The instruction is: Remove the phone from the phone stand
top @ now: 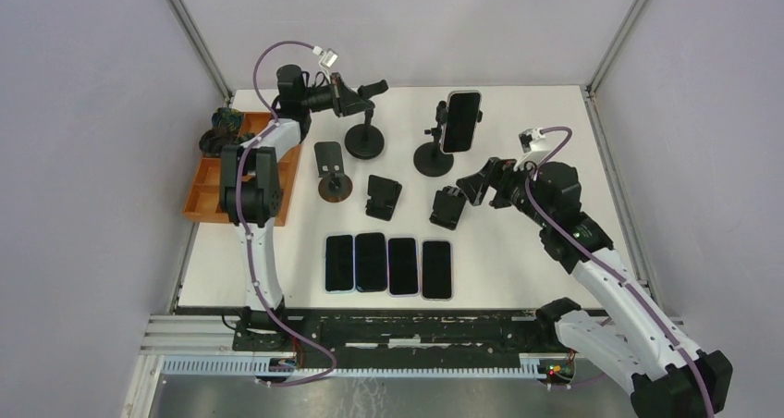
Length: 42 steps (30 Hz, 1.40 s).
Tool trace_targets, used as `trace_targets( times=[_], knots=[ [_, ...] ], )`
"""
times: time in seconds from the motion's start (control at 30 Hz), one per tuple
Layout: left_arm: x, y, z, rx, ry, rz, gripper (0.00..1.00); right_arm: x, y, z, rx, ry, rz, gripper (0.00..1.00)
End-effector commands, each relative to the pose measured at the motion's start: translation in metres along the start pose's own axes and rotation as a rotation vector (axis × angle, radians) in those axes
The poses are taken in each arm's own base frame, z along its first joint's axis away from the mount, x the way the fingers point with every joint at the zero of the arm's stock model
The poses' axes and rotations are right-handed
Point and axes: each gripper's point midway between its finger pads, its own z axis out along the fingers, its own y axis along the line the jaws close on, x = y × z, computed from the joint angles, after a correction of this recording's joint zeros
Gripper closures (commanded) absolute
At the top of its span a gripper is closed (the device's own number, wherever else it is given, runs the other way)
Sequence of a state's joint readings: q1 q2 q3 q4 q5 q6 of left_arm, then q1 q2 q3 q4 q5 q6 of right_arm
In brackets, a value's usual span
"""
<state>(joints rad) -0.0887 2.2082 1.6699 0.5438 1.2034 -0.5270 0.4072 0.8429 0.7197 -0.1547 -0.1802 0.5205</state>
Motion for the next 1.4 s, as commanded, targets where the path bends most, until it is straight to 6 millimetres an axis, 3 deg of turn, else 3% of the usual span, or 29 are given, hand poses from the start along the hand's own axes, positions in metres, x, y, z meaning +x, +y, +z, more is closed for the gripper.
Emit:
trace_targets(
  times=[0.0, 0.2, 0.3, 0.47, 0.5, 0.53, 0.57, 0.7, 0.8, 0.9, 1.1, 1.27, 1.37],
  knots=[
    [0.012, 0.034, -0.004, -0.113, 0.027, 0.047, 0.87, -0.048, 0.012, -0.001, -0.051, -0.119, 0.000, 0.09],
    [0.029, 0.033, -0.002, -0.020, 0.034, 0.019, 0.84, -0.071, 0.003, 0.003, -0.045, -0.160, 0.011, 0.09],
    [0.030, 0.022, -0.003, 0.053, 0.001, 0.002, 0.75, -0.083, -0.002, 0.006, -0.045, -0.179, 0.007, 0.08],
    [0.017, 0.007, -0.009, 0.105, -0.036, 0.010, 0.46, -0.098, -0.015, 0.021, -0.049, -0.185, 0.001, 0.02],
    [0.015, 0.008, -0.012, 0.098, -0.040, 0.009, 0.33, -0.101, -0.017, 0.025, -0.055, -0.189, -0.001, 0.02],
    [0.012, 0.008, -0.013, 0.090, -0.043, 0.003, 0.05, -0.103, -0.018, 0.029, -0.064, -0.188, -0.005, 0.02],
    [0.009, 0.010, -0.016, 0.071, -0.050, -0.013, 0.01, -0.108, -0.018, 0.033, -0.077, -0.189, -0.013, 0.02],
    [0.000, 0.018, -0.029, -0.026, -0.059, -0.042, 0.00, -0.118, -0.015, 0.049, -0.128, -0.167, -0.045, 0.02],
    [0.009, 0.034, -0.037, -0.187, 0.036, -0.029, 0.00, -0.120, -0.014, 0.062, -0.161, -0.152, -0.059, 0.02],
    [0.020, 0.032, -0.051, -0.281, 0.133, -0.007, 0.00, -0.122, -0.016, 0.073, -0.181, -0.142, -0.069, 0.02],
    [0.029, 0.000, -0.084, -0.362, 0.258, 0.105, 0.00, -0.126, -0.031, 0.096, -0.171, -0.126, -0.105, 0.02],
    [0.012, -0.031, -0.105, -0.442, 0.332, 0.179, 0.00, -0.133, -0.035, 0.108, -0.197, -0.127, -0.143, 0.02],
    [0.000, -0.049, -0.114, -0.483, 0.351, 0.191, 0.00, -0.134, -0.028, 0.116, -0.268, -0.127, -0.146, 0.02]
  ],
)
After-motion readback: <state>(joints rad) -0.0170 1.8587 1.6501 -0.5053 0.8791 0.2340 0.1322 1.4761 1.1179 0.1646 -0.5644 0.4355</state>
